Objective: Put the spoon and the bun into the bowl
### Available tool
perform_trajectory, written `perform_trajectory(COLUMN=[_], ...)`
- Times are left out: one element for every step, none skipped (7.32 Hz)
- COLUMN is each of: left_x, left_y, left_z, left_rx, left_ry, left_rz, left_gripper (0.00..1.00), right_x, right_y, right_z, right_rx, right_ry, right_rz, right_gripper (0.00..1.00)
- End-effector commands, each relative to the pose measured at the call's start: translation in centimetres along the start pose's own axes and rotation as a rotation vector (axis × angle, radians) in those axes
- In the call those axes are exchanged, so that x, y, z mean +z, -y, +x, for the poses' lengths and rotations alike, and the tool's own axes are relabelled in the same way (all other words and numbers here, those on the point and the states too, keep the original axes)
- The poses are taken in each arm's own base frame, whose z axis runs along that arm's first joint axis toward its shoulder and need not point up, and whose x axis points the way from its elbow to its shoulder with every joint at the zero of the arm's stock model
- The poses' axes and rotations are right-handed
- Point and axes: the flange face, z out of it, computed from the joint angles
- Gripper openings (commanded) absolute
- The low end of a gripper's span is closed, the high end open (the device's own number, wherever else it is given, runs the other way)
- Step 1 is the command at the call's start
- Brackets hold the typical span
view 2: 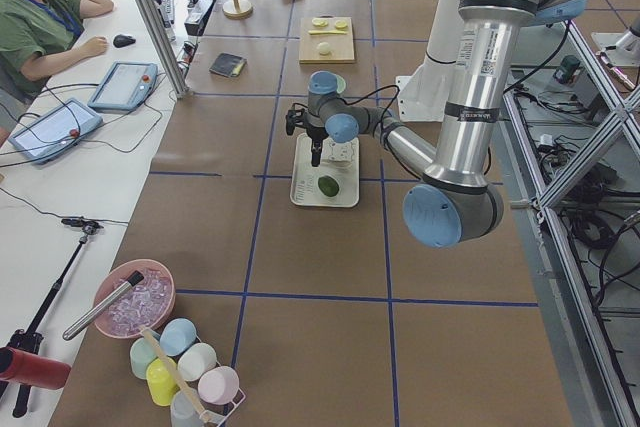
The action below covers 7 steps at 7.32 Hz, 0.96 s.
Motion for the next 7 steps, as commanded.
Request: perform_trajectory(left_x=[1.7,2.0,2.3,2.5,2.6,2.7,2.7], left_y=[-0.8,-1.1,-1.3,-1.3,-1.3,-1.4,-1.5], left_z=[0.1,0.3,0.5,0.7,0.6,0.8,1.0], left_rx=[-0.004,0.001,0.004,0.001,-0.002,-0.001,-0.004], left_ry=[0.017,0.009,0.009,0.009,0.011,0.01,0.008], left_rz=[-0.021,-0.023,-0.028,-0.029,-0.03,-0.032,-0.033], left_gripper=[0.98,0.96,0.92,0.86,0.78,0.7,0.63], right_x=[1.0,1.2,1.6,1.9,1.9,2.1,2.2], right_y=[-1.1,-0.9,-0.9,-1.0,-0.8,-0.9,-0.9], right_z=[-3.1,-4.3,-4.9,-5.4,-6.1,-6.4,-6.6], right_rx=[0.021,0.02,0.014,0.016,0.028,0.028,0.025], right_ry=[0.008,0.002,0.003,0.002,0.006,0.005,0.006], right_rz=[-0.018,-0.013,-0.018,-0.022,-0.019,-0.022,-0.024], right_gripper=[1.0,1.0,1.0,1.0,1.0,1.0,1.0])
